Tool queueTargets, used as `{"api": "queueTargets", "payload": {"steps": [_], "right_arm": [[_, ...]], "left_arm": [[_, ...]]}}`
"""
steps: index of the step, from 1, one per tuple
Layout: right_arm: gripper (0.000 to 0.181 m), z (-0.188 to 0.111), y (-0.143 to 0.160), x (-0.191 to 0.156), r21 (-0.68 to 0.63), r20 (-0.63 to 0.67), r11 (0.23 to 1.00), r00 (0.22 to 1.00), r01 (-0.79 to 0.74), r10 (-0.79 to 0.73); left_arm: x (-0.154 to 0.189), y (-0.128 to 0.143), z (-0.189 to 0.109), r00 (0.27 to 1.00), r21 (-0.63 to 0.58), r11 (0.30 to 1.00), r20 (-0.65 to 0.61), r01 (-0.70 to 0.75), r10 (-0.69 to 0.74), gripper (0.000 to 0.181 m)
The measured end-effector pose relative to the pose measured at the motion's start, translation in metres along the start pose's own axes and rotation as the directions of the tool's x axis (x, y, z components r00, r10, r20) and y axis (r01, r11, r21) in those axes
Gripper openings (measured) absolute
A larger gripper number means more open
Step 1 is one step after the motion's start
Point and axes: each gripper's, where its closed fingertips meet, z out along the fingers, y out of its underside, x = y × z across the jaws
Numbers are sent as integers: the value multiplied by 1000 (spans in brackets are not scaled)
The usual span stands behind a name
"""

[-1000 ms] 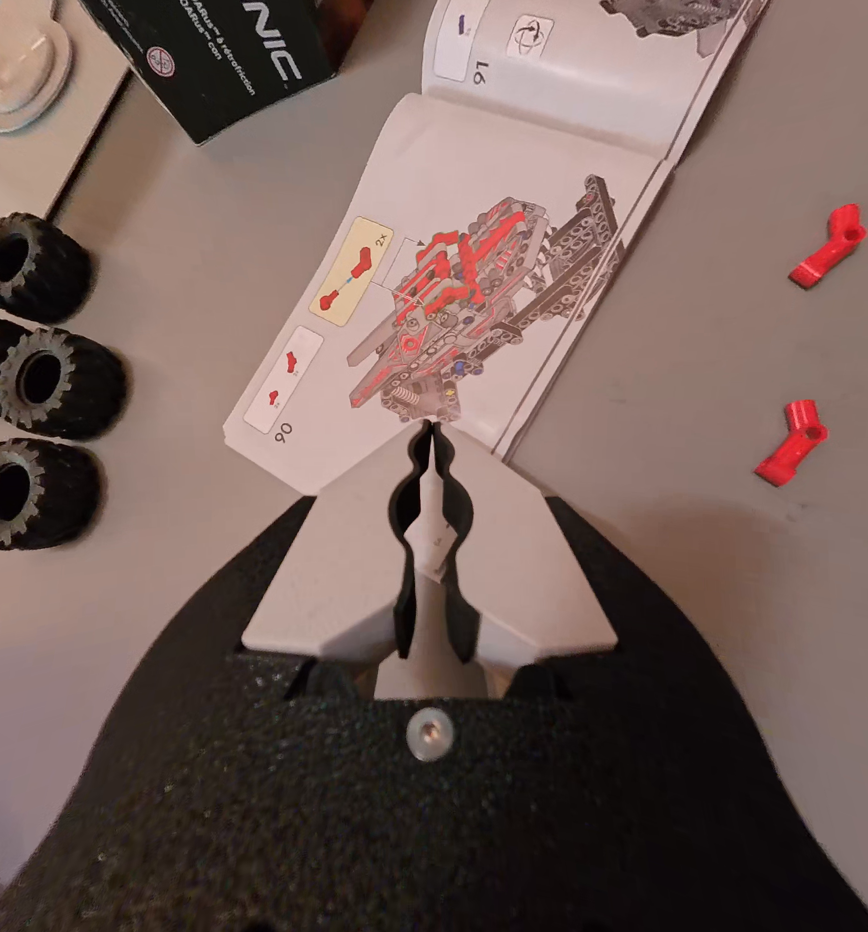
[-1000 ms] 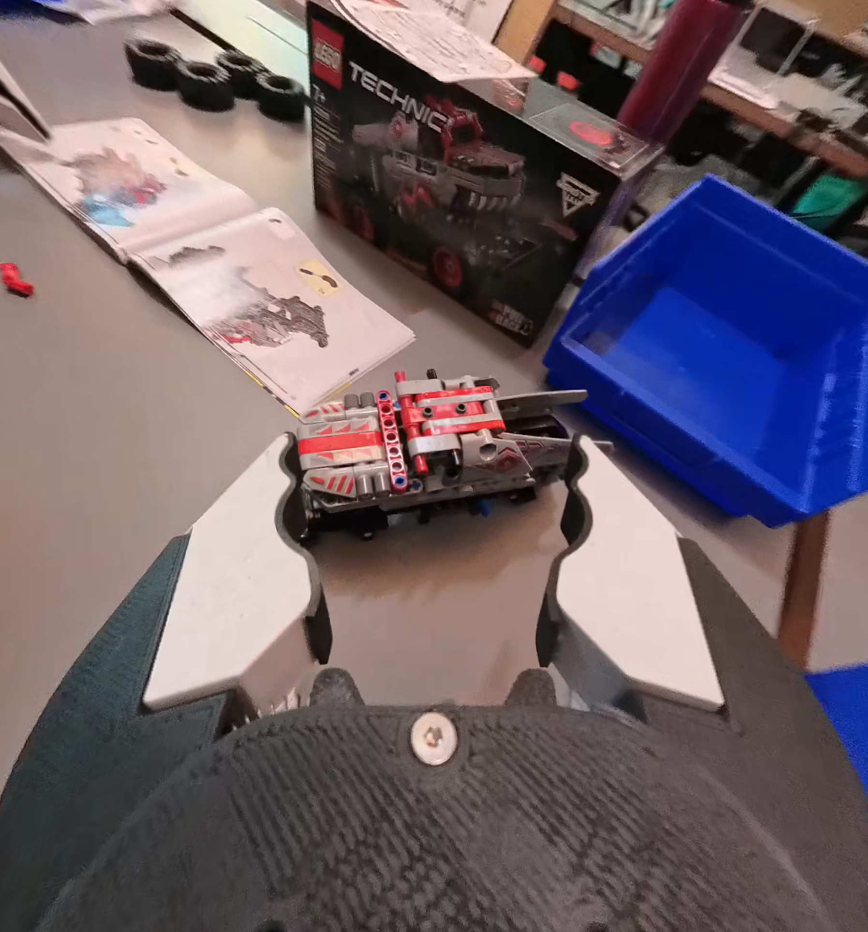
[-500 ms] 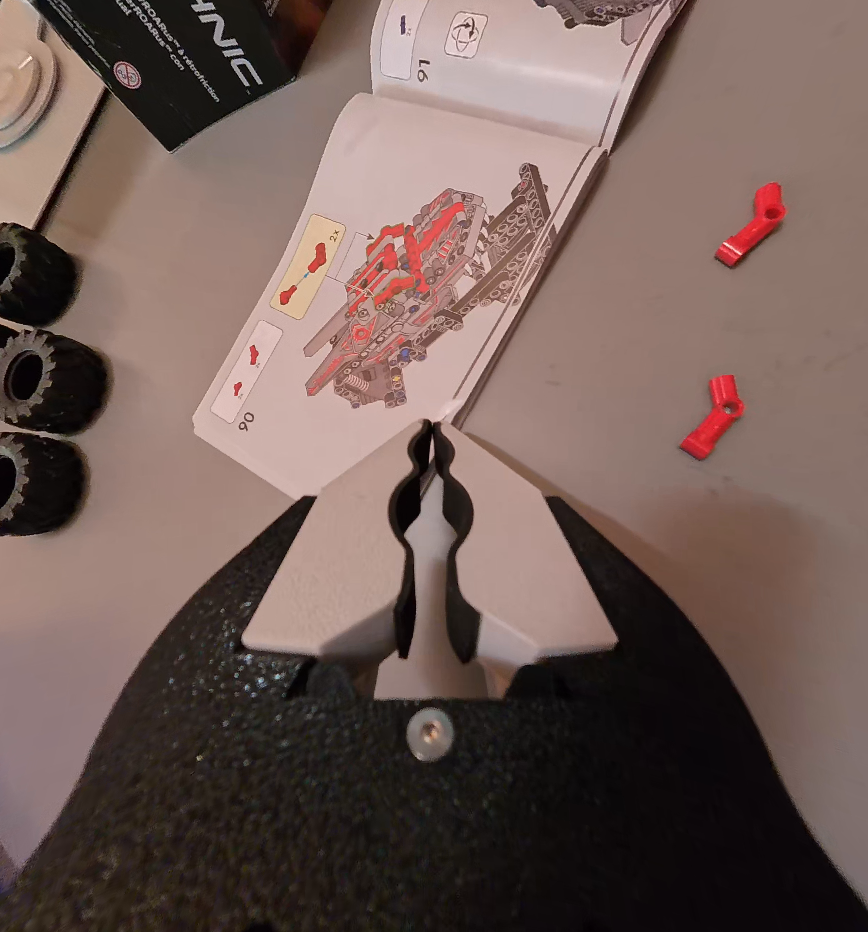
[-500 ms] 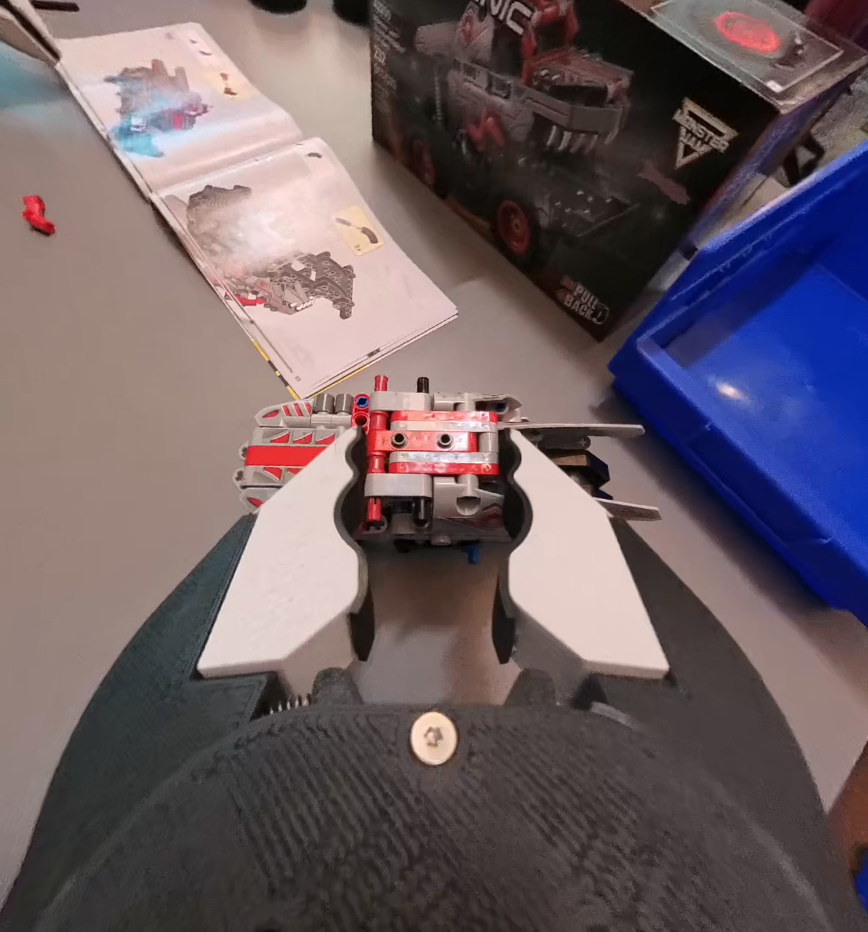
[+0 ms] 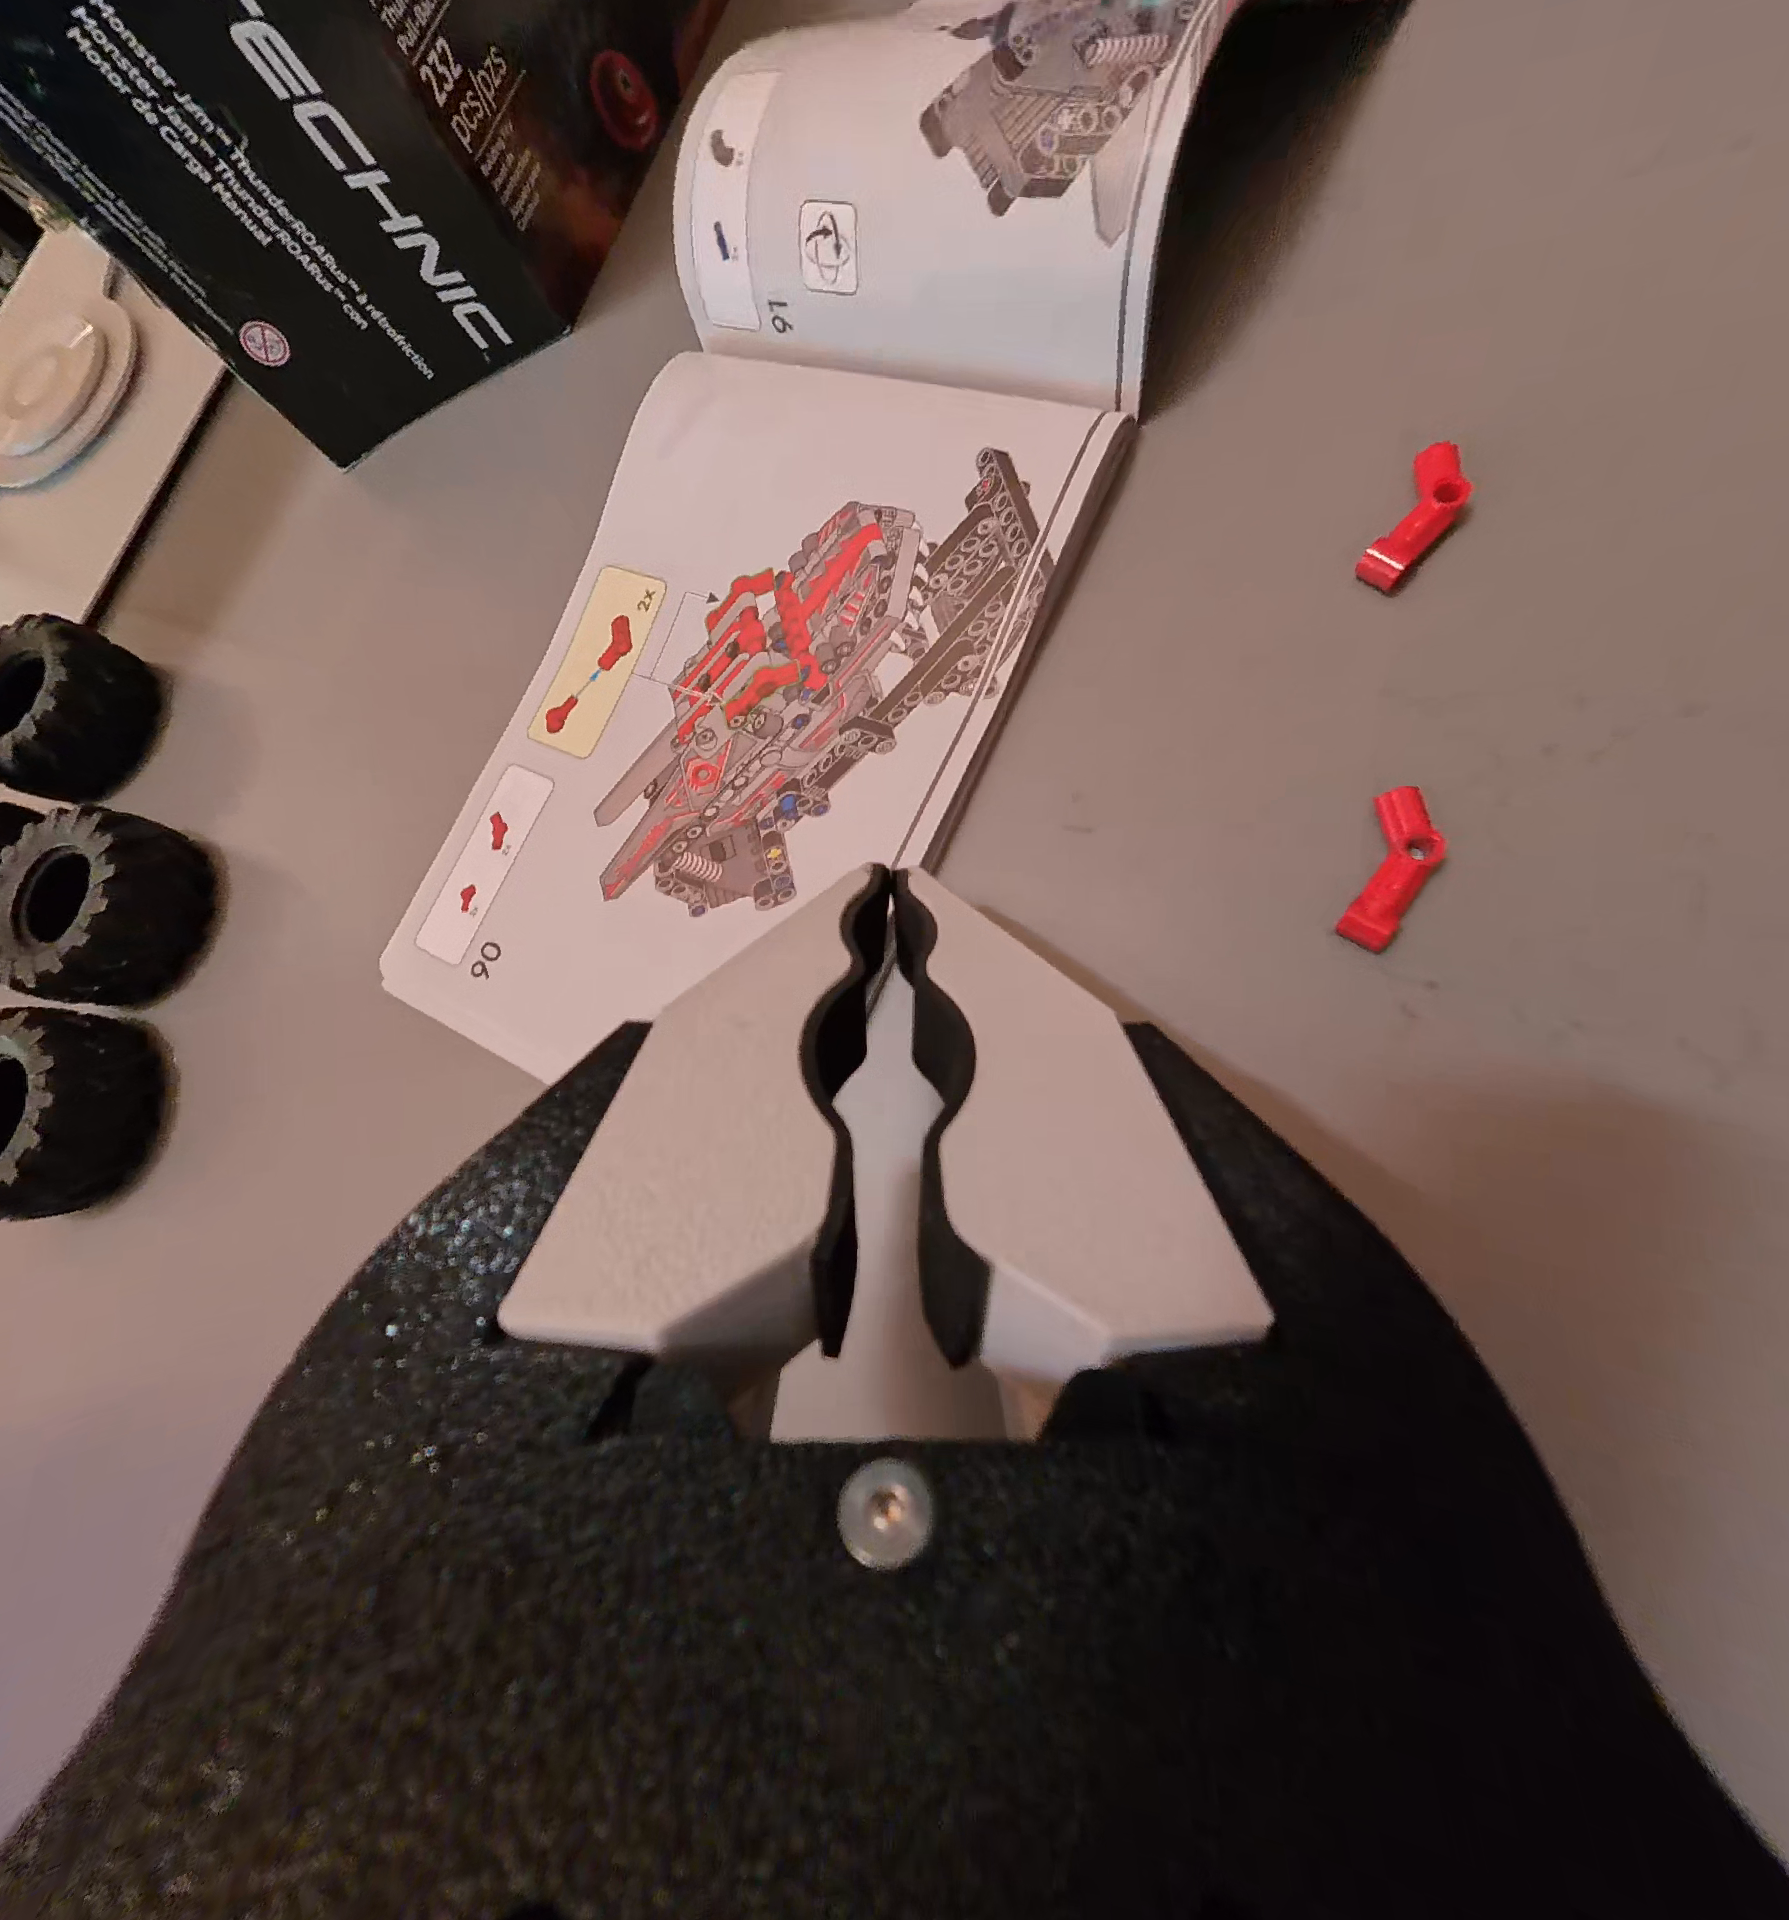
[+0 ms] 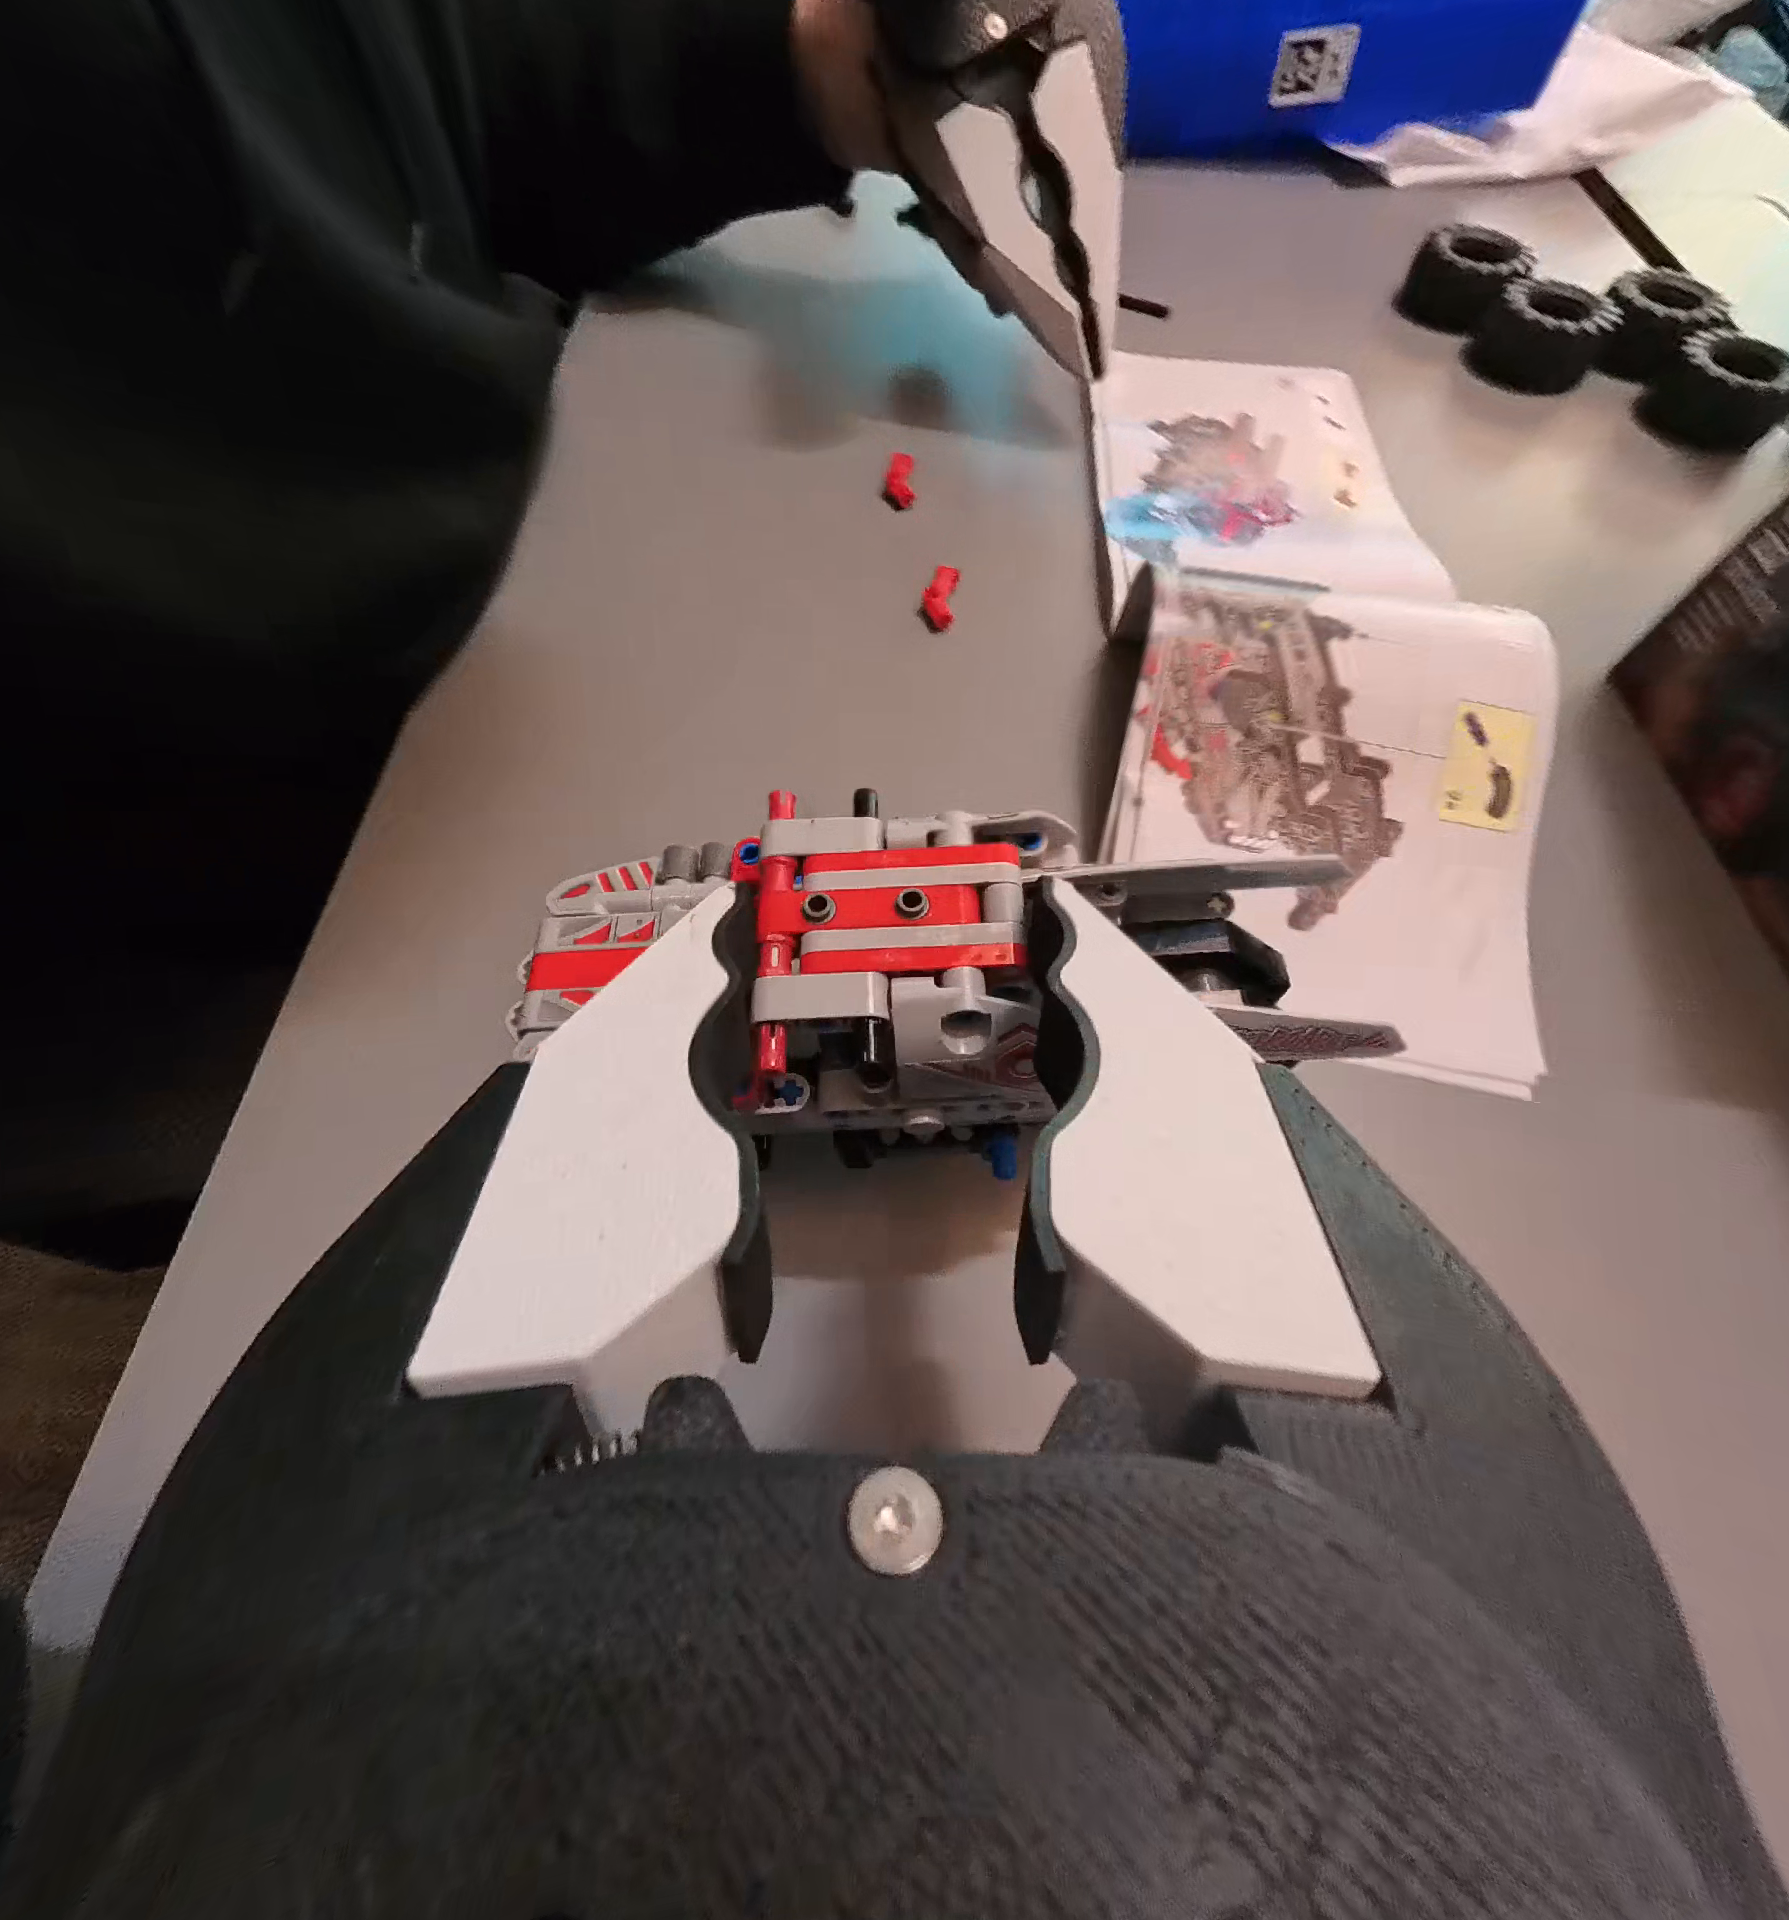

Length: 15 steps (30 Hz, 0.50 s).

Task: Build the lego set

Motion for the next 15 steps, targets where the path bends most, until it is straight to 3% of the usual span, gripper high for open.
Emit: {"api": "queueTargets", "payload": {"steps": [1,9,15], "right_arm": [[52,3,-2,-2,10,18,1000,1000,7,-7],[52,-13,8,-7,-47,-37,998,999,-32,30],[52,-2,0,-25,-43,34,999,999,-8,9]], "left_arm": [[0,1,1,1000,0,1000,-3,3,-3,0],[-16,12,0,1000,-18,1000,22,15,-14,0],[-36,7,17,990,17,992,62,124,-125,0]]}}
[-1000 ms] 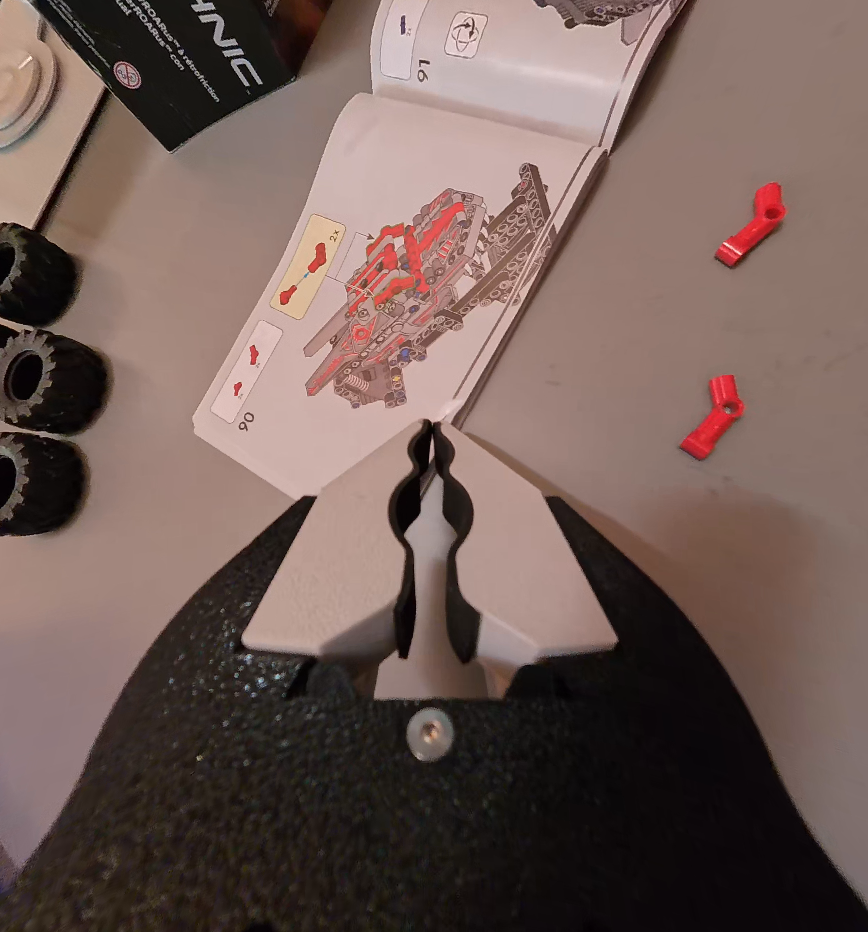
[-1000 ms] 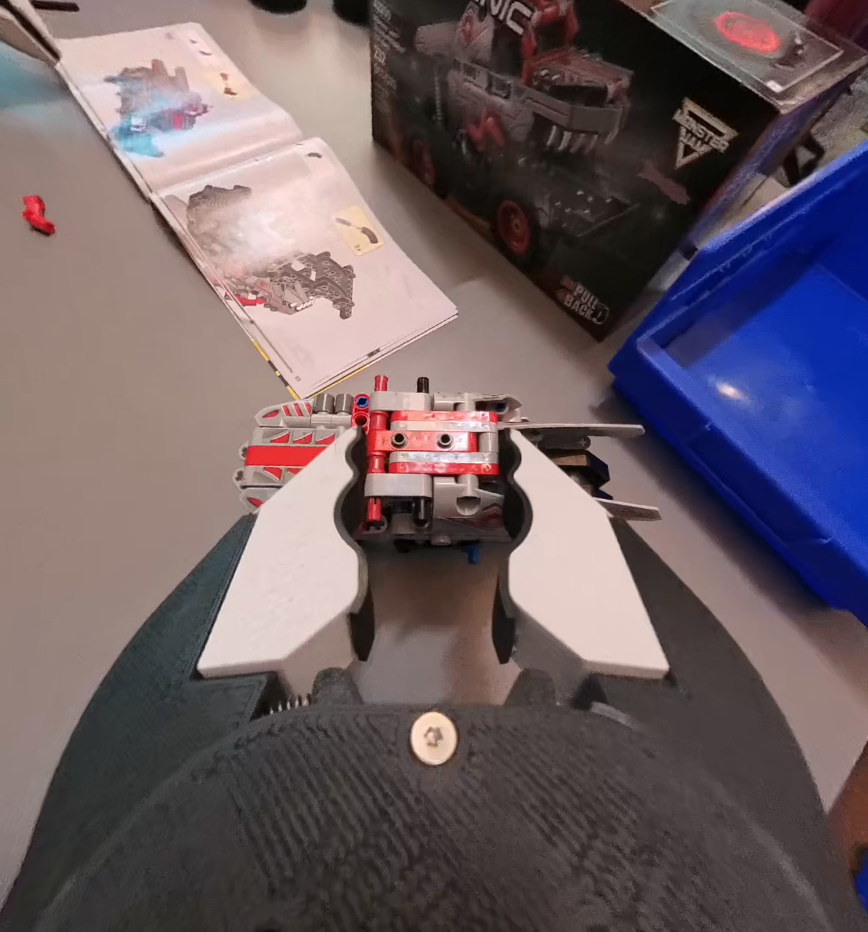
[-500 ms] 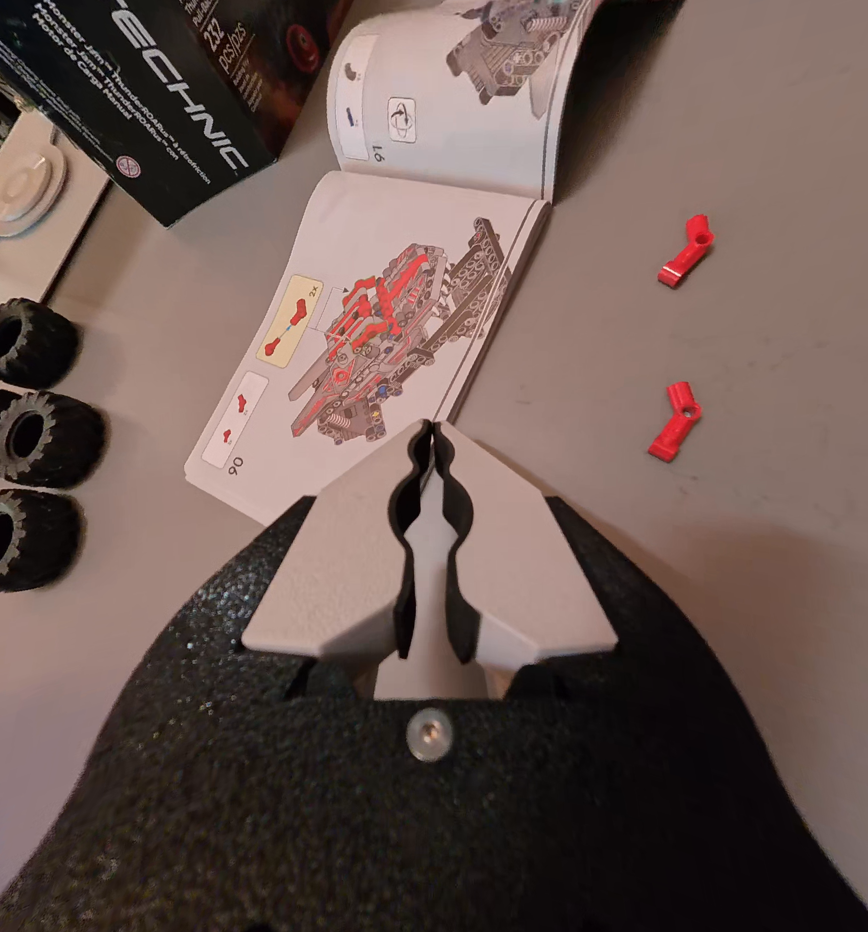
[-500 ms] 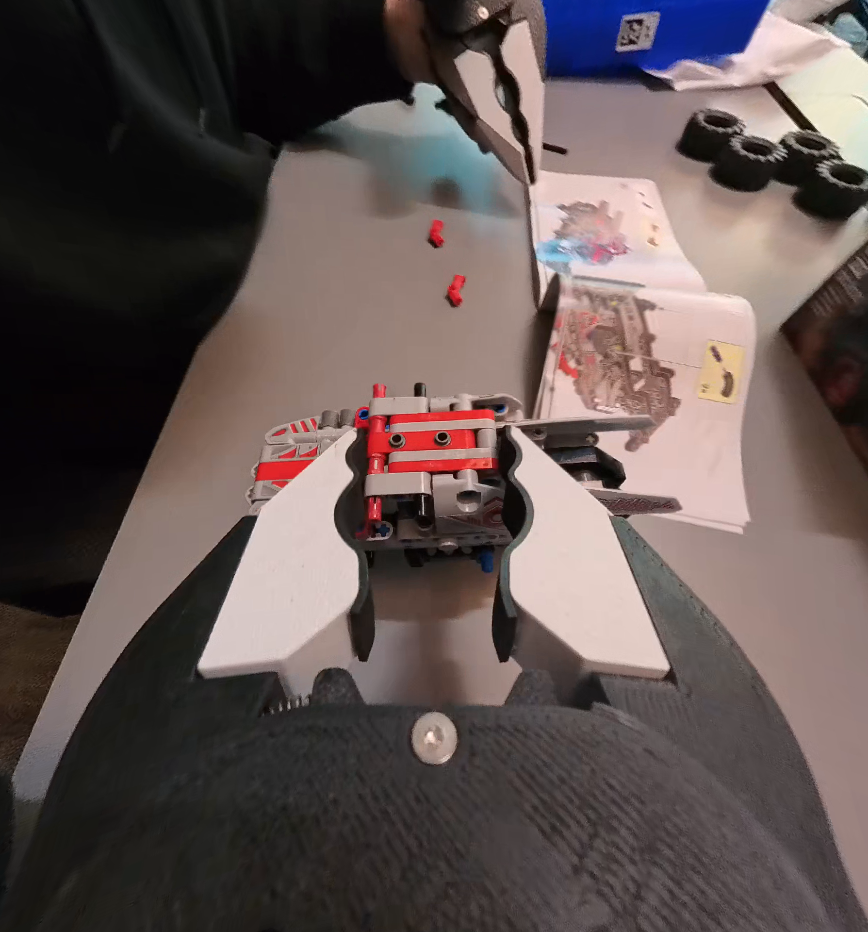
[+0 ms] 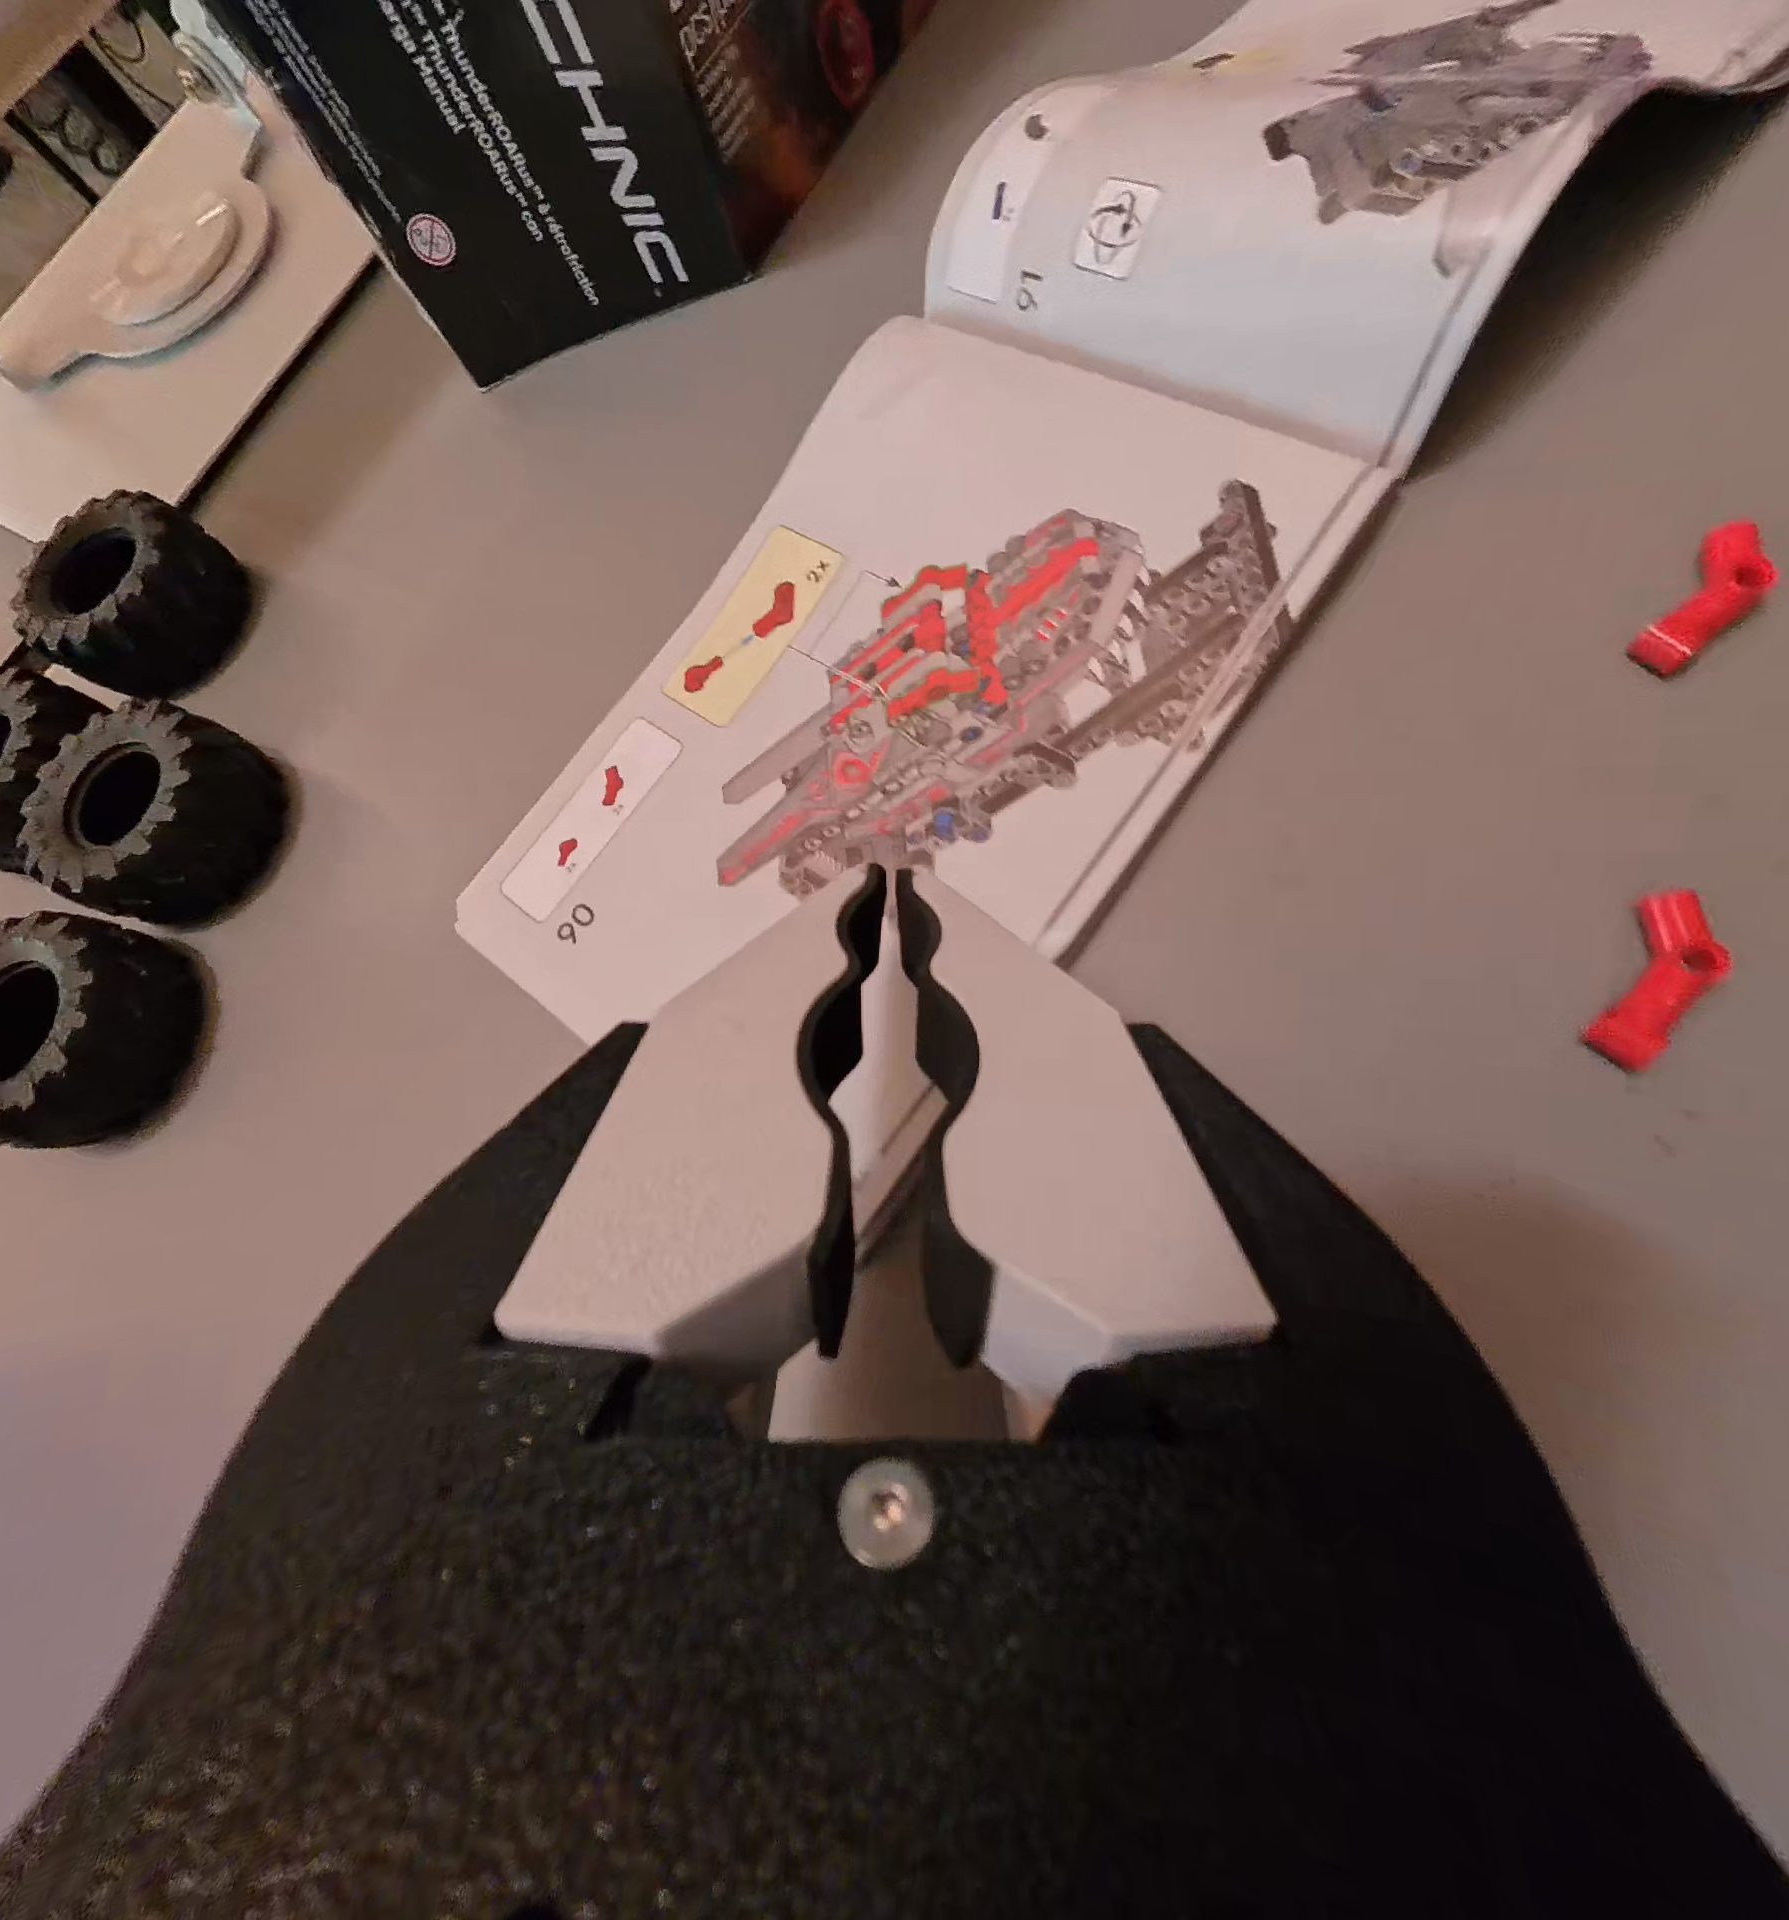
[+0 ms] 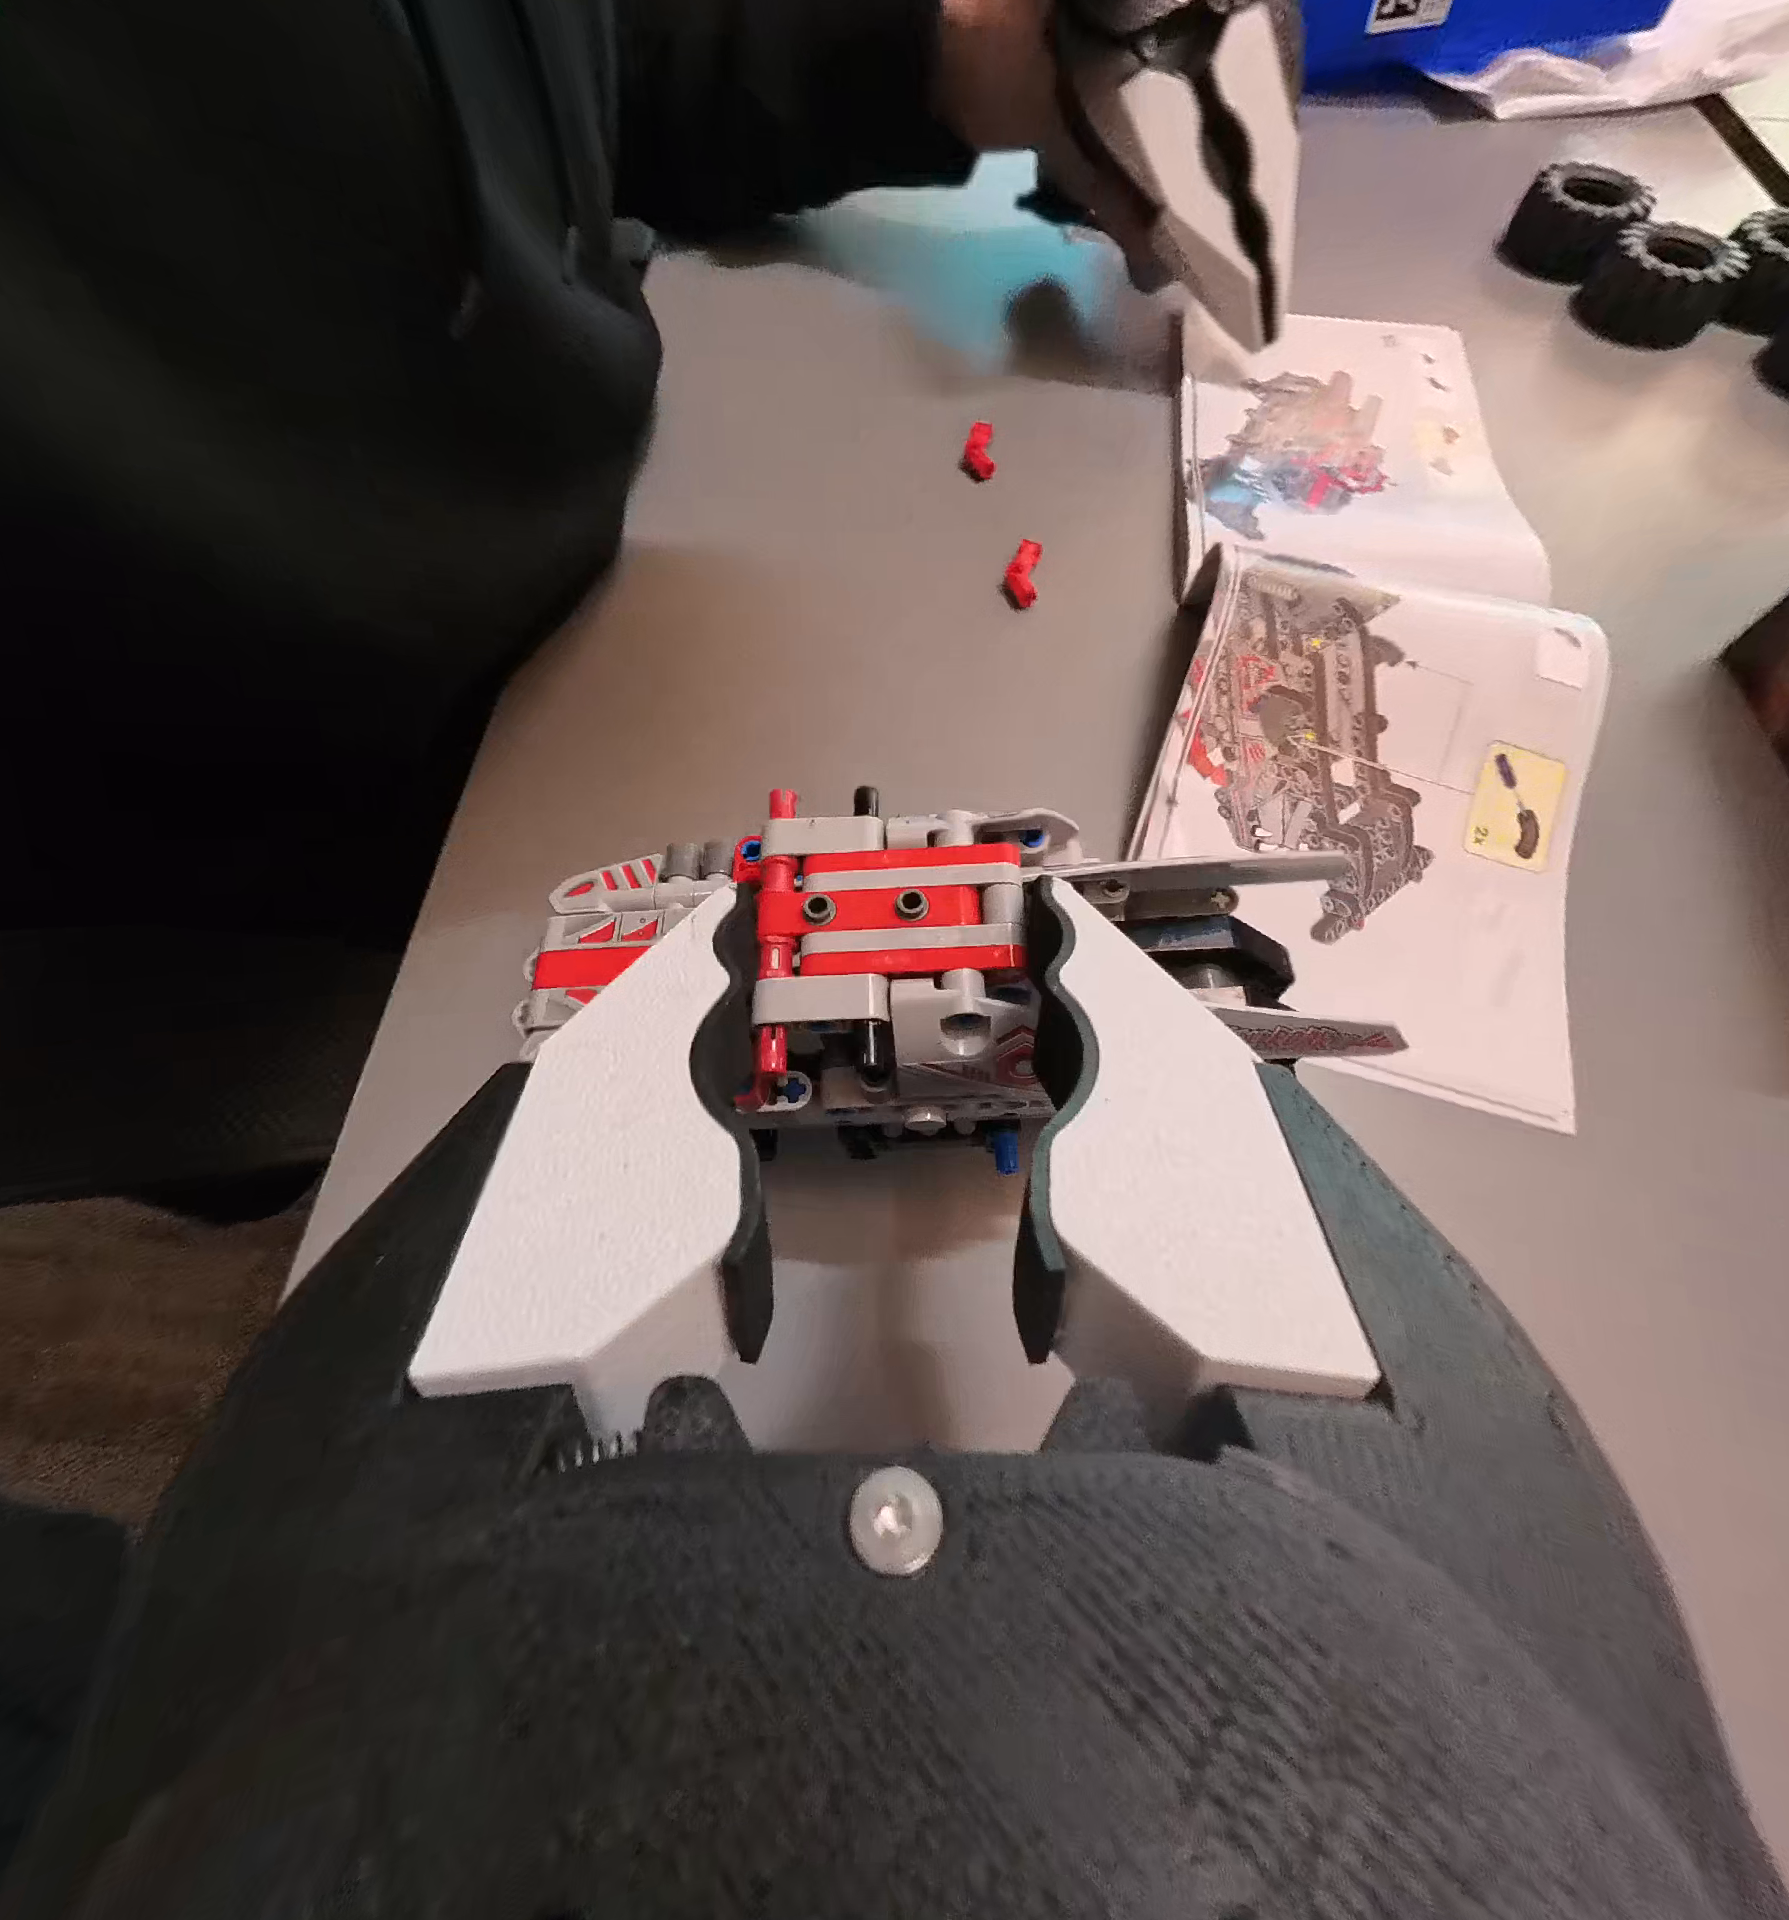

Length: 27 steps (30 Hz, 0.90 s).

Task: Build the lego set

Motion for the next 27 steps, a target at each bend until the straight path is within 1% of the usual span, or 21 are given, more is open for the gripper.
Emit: {"api": "queueTargets", "payload": {"steps": [2,4,6,9,13,15,18,20,21,23,24,25,26,27], "right_arm": [[52,3,-2,-3,18,31,1000,1000,2,-2],[51,1,0,-2,18,44,1000,999,-5,4],[51,-5,3,-1,11,50,1000,999,-18,18],[51,-6,5,-2,-26,73,1000,997,9,-7],[52,3,-1,2,5,140,998,988,60,-60],[52,6,-2,8,6,165,997,983,79,-79],[52,13,-7,15,18,216,992,969,123,-124],[52,19,-11,20,40,244,989,959,142,-148],[52,23,-13,22,53,251,987,955,152,-161],[52,28,-17,26,68,262,986,951,153,-166],[52,30,-18,26,69,271,986,949,150,-163],[52,31,-18,26,60,277,989,950,134,-145],[52,31,-19,25,50,282,992,952,113,-122],[52,31,-20,24,45,280,994,954,101,-110]], "left_arm": [[-4,2,10,1000,-49,999,7,-2,2,0],[-12,9,17,999,-116,993,35,-6,10,0],[-23,12,18,996,-128,992,91,24,-12,0],[-43,23,12,980,-155,983,186,100,-70,0],[-57,37,1,946,-163,963,279,213,-162,0],[-56,39,-2,938,-154,956,287,248,-197,0],[-52,41,-6,944,-166,956,268,242,-192,0],[-45,38,-11,955,-158,964,240,213,-172,1],[-38,32,-14,966,-127,975,209,180,-151,4],[-14,11,-22,992,-30,996,93,85,-82,5],[5,1,-26,999,18,999,7,35,-35,7],[29,-7,-32,993,58,998,-116,-13,20,9],[58,-10,-38,964,78,995,-256,-58,77,15],[82,-10,-44,926,78,992,-357,-103,124,23]]}}
